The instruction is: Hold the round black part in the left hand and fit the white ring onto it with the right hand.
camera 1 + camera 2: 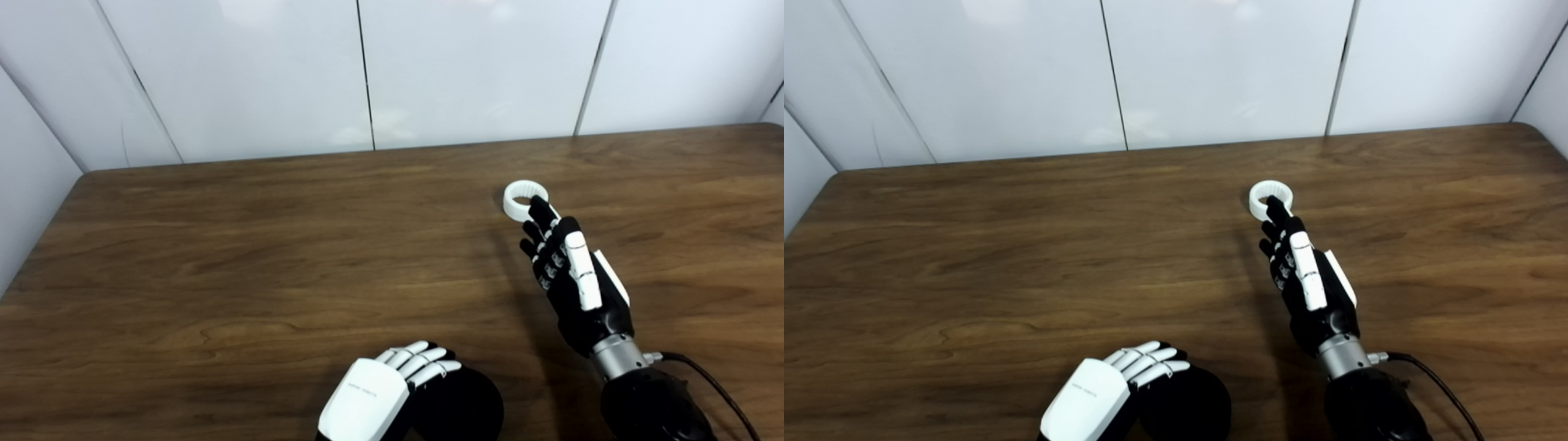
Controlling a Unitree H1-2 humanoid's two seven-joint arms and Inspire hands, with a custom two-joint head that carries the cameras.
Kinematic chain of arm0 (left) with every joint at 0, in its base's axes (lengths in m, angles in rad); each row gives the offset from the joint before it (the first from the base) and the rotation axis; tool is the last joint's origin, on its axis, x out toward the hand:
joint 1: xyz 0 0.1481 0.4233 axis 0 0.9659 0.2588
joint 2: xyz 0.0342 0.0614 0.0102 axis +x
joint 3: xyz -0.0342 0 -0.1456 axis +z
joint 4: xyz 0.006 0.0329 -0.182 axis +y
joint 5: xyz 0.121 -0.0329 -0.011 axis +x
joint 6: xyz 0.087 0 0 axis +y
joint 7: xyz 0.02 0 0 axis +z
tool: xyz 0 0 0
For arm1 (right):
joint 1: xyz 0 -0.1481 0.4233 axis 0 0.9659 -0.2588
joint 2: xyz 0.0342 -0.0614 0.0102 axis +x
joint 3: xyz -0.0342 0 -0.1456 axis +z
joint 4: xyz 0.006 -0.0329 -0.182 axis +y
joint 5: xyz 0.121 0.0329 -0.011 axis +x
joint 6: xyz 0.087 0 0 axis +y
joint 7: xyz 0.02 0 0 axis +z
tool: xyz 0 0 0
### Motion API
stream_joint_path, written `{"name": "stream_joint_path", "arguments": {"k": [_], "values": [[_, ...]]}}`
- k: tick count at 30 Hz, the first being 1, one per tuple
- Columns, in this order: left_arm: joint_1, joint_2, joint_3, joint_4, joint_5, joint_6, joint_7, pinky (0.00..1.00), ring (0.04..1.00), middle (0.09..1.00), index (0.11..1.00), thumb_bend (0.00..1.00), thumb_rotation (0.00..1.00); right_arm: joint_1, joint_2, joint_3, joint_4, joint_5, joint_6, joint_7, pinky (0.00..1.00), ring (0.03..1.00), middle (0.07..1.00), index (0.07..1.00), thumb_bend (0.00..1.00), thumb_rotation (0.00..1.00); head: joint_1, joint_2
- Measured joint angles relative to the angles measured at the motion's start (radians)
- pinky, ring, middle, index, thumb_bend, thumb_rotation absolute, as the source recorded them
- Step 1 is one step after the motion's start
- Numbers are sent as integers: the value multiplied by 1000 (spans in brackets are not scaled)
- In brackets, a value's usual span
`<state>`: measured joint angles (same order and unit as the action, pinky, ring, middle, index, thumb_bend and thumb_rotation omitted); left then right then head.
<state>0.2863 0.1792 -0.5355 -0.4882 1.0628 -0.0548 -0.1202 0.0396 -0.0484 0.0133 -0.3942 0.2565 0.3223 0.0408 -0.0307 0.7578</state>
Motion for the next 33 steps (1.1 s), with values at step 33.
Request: {"name": "stream_joint_path", "arguments": {"k": [33], "values": [[-9, -4, 44, 22, 23, 17, 22, 777, 876, 858, 768, 717, 385, 1, -5, -13, -11, -3, 5, -3, 980, 984, 970, 941, 538, 913, 18, -3]]}}
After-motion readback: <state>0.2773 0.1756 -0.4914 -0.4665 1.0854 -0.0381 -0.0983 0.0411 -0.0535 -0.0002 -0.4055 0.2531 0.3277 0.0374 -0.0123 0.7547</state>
